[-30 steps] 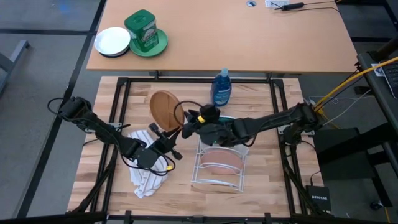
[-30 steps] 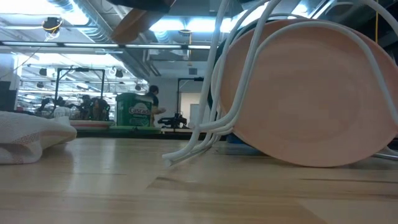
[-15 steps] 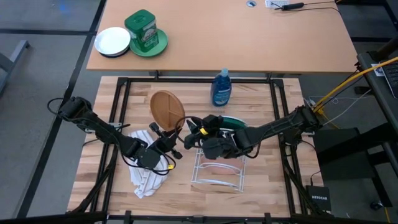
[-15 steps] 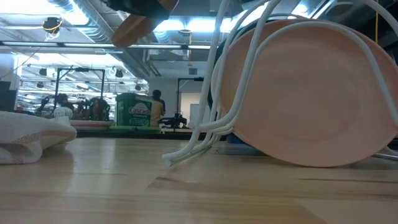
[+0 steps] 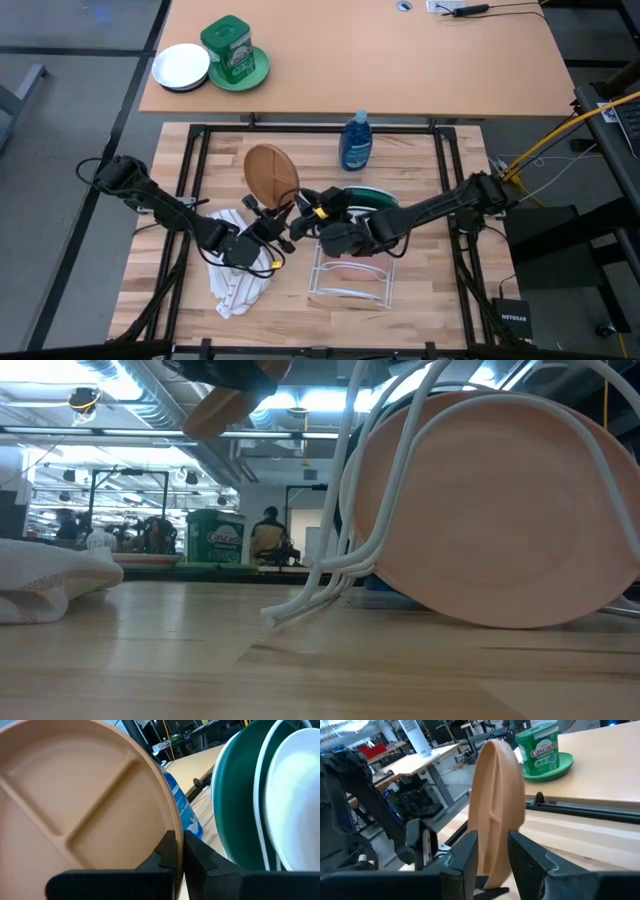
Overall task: Sort dishes
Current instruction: Put the brown plate in the dish rack
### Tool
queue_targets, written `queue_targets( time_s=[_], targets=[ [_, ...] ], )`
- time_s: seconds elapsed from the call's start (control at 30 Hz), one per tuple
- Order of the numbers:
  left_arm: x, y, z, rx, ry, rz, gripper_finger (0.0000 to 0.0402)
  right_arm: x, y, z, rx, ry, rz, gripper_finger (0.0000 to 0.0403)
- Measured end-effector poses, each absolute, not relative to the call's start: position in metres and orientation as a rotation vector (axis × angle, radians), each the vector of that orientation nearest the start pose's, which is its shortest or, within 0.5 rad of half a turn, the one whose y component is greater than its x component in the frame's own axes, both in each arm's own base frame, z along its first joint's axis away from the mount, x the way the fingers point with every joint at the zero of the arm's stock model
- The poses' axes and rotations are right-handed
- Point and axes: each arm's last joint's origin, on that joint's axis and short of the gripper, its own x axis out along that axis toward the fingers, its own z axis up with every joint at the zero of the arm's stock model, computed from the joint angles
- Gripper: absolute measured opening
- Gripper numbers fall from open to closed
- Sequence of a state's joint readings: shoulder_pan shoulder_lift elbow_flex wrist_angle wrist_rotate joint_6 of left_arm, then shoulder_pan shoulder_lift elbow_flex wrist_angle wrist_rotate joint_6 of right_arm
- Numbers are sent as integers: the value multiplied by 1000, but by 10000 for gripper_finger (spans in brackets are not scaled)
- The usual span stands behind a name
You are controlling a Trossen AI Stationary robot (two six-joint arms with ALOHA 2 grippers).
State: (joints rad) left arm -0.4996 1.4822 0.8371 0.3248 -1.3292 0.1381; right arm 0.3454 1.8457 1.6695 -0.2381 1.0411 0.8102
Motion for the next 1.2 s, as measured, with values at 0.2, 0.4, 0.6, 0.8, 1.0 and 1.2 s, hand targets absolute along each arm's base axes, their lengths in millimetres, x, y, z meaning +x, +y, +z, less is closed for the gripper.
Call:
queue_targets(
  time_s=[0.2,0.4,0.6,0.8,1.0,1.2],
  targets=[
    [277,-118,244,390,260,811,1,412,118,327,466,6,-830,111],
    [277,-118,244,388,259,803,1,416,109,322,445,-9,-888,111],
    [277,-118,243,395,262,802,1,420,97,323,468,1,-879,111],
    [277,-118,244,399,264,806,1,427,75,322,557,22,-831,111],
    [277,-118,244,416,272,787,1,429,66,322,567,29,-831,110],
    [277,-119,243,421,275,773,1,429,67,322,539,45,-823,85]
  ],
)
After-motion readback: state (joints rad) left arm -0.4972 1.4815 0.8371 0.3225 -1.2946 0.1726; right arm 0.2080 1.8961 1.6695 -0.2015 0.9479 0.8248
